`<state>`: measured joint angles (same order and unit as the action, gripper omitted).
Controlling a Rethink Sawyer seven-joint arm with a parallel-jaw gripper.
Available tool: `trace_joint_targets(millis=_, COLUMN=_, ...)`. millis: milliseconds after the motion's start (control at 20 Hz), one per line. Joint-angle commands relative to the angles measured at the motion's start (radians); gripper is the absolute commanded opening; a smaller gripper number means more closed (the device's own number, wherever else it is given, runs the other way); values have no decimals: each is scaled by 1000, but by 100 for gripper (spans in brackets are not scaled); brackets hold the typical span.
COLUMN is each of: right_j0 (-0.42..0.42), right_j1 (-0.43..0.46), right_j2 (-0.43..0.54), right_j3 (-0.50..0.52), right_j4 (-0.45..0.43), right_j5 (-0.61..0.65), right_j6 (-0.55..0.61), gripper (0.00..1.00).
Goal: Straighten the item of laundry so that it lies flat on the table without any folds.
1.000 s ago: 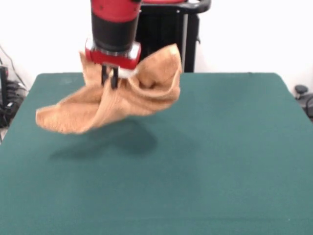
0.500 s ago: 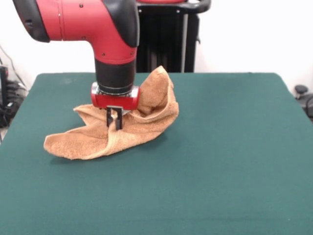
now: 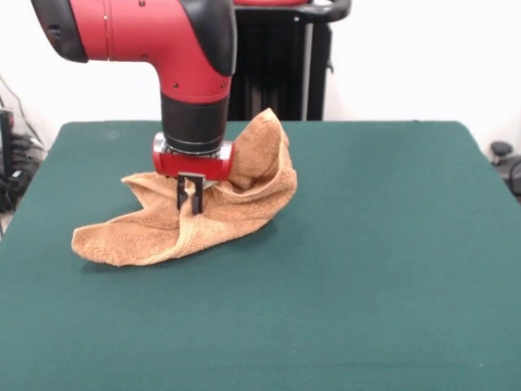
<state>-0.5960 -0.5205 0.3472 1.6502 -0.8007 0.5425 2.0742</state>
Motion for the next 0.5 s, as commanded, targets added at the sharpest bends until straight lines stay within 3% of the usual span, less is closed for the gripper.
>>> trace_joint_targets(millis=50, right_j0=59, right_j1=98, right_j2=-72, right_j3=78, right_j4=-13, right_j5=-97, right_j6=142, gripper=0)
trace_joint_targets(millis=500, right_j0=78, right_j1=85, right_j2=-112, right_j3=104, right_j4=33, right_j5=-110, right_j6=131, gripper=0)
